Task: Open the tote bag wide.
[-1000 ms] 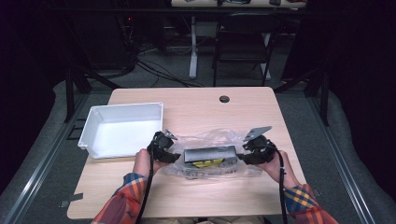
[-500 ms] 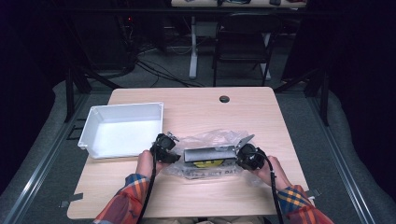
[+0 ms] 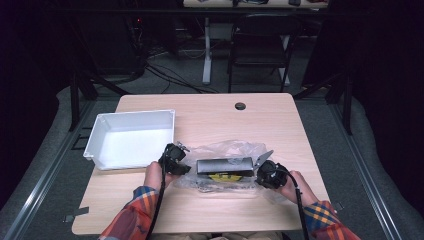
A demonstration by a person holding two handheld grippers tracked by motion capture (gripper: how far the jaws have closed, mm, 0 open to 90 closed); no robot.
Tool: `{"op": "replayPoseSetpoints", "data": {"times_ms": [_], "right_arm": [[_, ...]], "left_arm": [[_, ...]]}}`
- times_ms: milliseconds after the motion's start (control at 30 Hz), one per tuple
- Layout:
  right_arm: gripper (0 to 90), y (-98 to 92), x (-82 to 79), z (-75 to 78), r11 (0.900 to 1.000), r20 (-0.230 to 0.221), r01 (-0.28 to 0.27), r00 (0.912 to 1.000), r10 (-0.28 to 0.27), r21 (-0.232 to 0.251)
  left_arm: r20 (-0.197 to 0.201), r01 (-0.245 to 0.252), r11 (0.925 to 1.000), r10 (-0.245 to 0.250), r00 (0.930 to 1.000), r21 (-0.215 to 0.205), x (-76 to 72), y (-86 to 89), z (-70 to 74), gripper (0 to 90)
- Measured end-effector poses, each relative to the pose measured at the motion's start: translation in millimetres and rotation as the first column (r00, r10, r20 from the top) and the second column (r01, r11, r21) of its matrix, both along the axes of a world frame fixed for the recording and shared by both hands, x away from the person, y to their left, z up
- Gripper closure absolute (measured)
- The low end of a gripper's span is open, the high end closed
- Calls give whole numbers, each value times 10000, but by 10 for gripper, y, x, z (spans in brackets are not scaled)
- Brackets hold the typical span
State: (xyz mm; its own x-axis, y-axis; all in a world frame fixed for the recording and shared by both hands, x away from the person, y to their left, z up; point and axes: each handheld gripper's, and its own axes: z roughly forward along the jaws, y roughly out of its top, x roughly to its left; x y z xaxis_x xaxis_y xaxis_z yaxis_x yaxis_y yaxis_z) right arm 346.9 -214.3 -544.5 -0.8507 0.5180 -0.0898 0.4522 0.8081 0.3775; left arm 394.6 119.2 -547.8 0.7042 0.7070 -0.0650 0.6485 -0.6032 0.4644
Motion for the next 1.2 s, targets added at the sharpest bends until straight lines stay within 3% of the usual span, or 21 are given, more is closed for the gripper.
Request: {"op": "replayPoseSetpoints", "data": {"times_ms": [133, 200, 367, 467, 533, 667, 833, 1200], "right_arm": [[900, -41, -26, 10, 9991, -138, -404, 9991, 402, -141], [900, -36, -40, 12, 9981, -197, -615, 9979, 615, 15], [891, 19, -15, 39, 9976, -181, -647, 9977, 651, 248], [762, 0, 17, 92, 9965, -258, -432, 9986, 452, 716], [621, -28, 32, 150, 9944, -231, -368, 9990, 393, 989], [456, -105, 49, 304, 9805, -87, -16, 10000, 34, 1965], [354, -174, 33, 445, 9600, 139, 431, 9987, -489, 2766], [182, -259, 71, 559, 9368, 411, 1026, 9915, -1232, 3344]], "left_arm": [[-82, 160, 9999, -161, 9998, -62, -16, 3, 13, 731], [-140, 266, 9996, -268, 9995, -116, -26, 9, 26, 703], [-236, 403, 9988, -410, 9989, -280, -59, 39, 75, 557], [-38, 455, 9983, -457, 9990, -367, -76, 58, 125, 494], [59, 572, 9972, -569, 9984, -479, -94, 67, 172, 434], [440, 701, 9963, -679, 9967, -503, -139, 68, 276, 322], [732, 754, 9960, -718, 9947, -471, -191, 88, 408, 216], [1449, 673, 9953, -566, 9878, -695, -254, 232, 661, 141]]}}
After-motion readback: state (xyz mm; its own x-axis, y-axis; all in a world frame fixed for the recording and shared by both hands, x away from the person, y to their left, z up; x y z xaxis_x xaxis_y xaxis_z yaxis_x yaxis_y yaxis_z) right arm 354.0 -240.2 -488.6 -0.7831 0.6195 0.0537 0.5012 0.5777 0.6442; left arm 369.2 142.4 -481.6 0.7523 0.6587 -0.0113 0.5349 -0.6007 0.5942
